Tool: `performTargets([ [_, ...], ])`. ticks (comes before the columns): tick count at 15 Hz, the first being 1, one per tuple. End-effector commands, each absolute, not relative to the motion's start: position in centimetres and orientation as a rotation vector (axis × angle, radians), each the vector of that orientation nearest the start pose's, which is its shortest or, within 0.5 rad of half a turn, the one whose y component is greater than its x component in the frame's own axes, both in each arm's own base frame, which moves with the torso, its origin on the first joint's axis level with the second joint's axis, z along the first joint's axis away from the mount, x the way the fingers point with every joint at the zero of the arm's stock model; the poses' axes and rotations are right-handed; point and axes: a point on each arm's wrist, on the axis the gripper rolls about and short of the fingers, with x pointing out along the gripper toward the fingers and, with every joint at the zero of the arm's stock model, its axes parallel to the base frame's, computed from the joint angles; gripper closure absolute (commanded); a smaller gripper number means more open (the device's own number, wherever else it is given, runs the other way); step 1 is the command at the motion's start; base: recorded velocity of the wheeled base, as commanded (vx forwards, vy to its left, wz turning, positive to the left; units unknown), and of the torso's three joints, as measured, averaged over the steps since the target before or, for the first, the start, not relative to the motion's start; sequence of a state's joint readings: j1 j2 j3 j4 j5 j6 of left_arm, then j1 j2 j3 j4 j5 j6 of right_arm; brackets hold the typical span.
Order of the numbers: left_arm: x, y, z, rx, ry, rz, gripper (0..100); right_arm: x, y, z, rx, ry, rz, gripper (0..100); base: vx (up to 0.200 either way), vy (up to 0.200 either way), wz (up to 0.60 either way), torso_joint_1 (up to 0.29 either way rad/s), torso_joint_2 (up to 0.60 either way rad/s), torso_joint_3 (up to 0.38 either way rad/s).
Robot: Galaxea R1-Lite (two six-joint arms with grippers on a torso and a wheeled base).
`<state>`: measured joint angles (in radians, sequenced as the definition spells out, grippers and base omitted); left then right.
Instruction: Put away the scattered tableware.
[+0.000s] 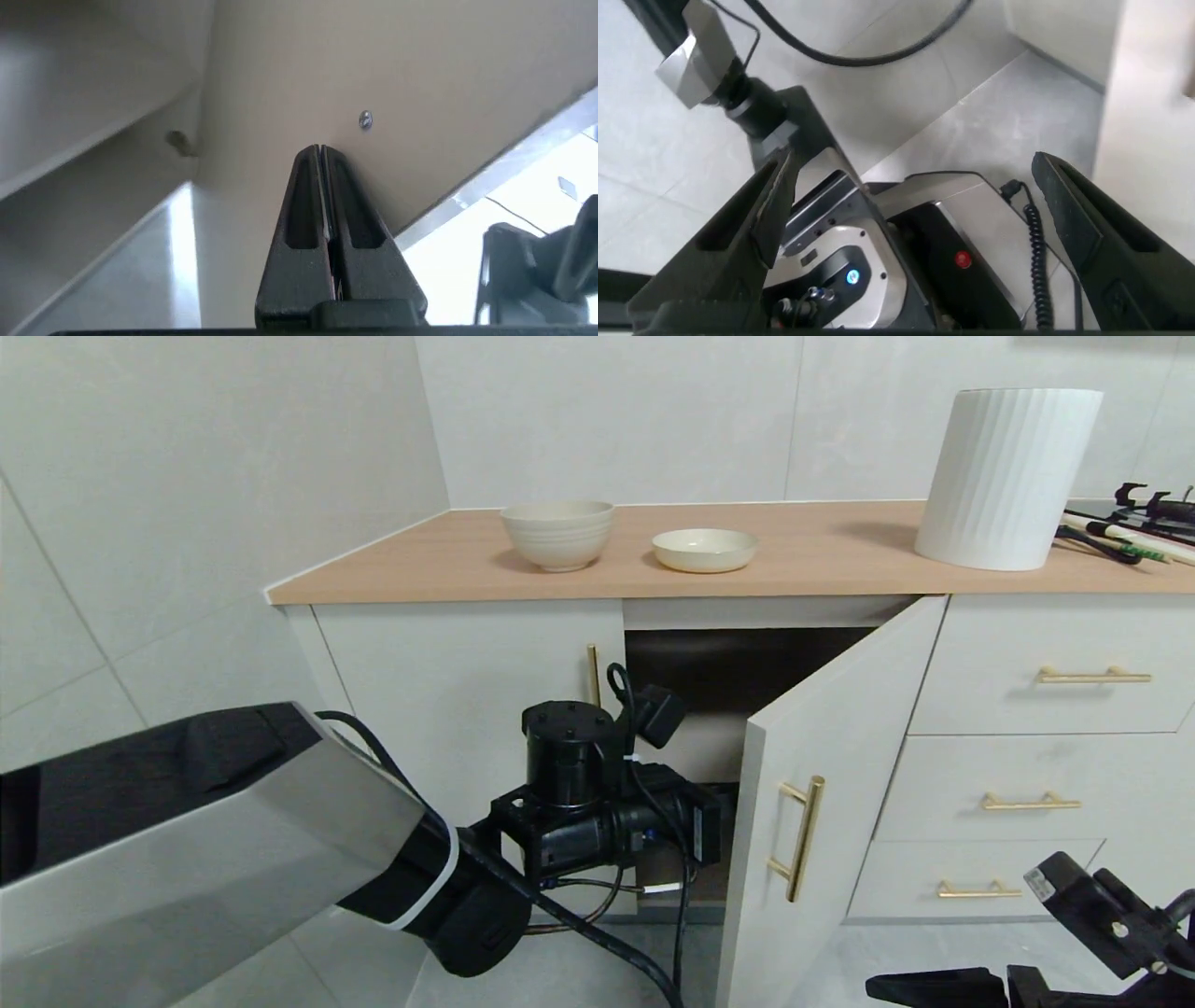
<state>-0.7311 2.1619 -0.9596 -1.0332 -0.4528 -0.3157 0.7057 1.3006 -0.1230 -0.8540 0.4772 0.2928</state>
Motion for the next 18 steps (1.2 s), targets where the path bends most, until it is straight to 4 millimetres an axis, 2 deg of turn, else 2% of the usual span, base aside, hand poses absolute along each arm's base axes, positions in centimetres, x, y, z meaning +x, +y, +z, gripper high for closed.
performTargets([
  [1,28.8,-28.0,9.3,-0.249,0.373,-1.157,100,10.7,10.8,12.5,0.213,0.51,1.127,0,0.0,0.0,0.0,0.0,0.0,0.0],
  [2,28.6,-28.1,9.4,-0.248,0.372,-1.162,100,10.6,10.8,12.5,0.212,0.509,1.132,0,0.0,0.0,0.0,0.0,0.0,0.0],
  [5,25.9,-30.8,10.8,-0.236,0.356,-1.237,100,9.4,10.8,13.1,0.207,0.474,1.197,0,0.0,0.0,0.0,0.0,0.0,0.0],
  [6,23.6,-32.9,12.2,-0.219,0.365,-1.311,100,7.9,10.5,13.9,0.207,0.415,1.274,0,0.0,0.0,0.0,0.0,0.0,0.0],
  [7,21.9,-34.0,13.0,-0.209,0.369,-1.362,100,7.2,10.3,14.3,0.208,0.386,1.313,0,0.0,0.0,0.0,0.0,0.0,0.0],
  [8,18.5,-36.0,14.7,-0.185,0.367,-1.459,100,5.5,9.5,15.1,0.205,0.357,1.394,0,0.0,0.0,0.0,0.0,0.0,0.0],
  [9,18.1,-36.0,14.8,-0.177,0.372,-1.46,100,5.1,9.1,15.8,0.2,0.367,1.399,0,0.0,0.0,0.0,0.0,0.0,0.0],
  [10,18.7,-35.5,14.4,-0.173,0.381,-1.424,100,5.0,8.9,15.9,0.196,0.385,1.392,0,0.0,0.0,0.0,0.0,0.0,0.0],
  [11,21.2,-33.1,13.8,-0.18,0.384,-1.284,100,5.1,9.0,16.0,0.192,0.398,1.388,0,0.0,0.0,0.0,0.0,0.0,0.0],
  [12,21.6,-32.5,13.8,-0.183,0.38,-1.262,100,5.1,9.0,16.1,0.192,0.4,1.388,0,0.0,0.0,0.0,0.0,0.0,0.0],
  [13,23.5,-28.8,13.5,-0.204,0.343,-1.138,100,5.4,9.4,15.9,0.188,0.427,1.374,0,0.0,0.0,0.0,0.0,0.0,0.0],
  [14,24.1,-26.6,13.7,-0.218,0.307,-1.09,100,6.0,9.9,16.0,0.186,0.445,1.341,0,0.0,0.0,0.0,0.0,0.0,0.0],
  [15,24.3,-23.9,14.5,-0.235,0.264,-1.034,100,7.5,10.7,16.0,0.187,0.462,1.245,0,0.0,0.0,0.0,0.0,0.0,0.0],
  [18,23.1,-17.0,17.6,-0.254,0.192,-0.9,100,12.7,13.0,17.3,0.202,0.47,1.089,0,0.0,0.0,0.0,0.0,0.0,0.0],
])
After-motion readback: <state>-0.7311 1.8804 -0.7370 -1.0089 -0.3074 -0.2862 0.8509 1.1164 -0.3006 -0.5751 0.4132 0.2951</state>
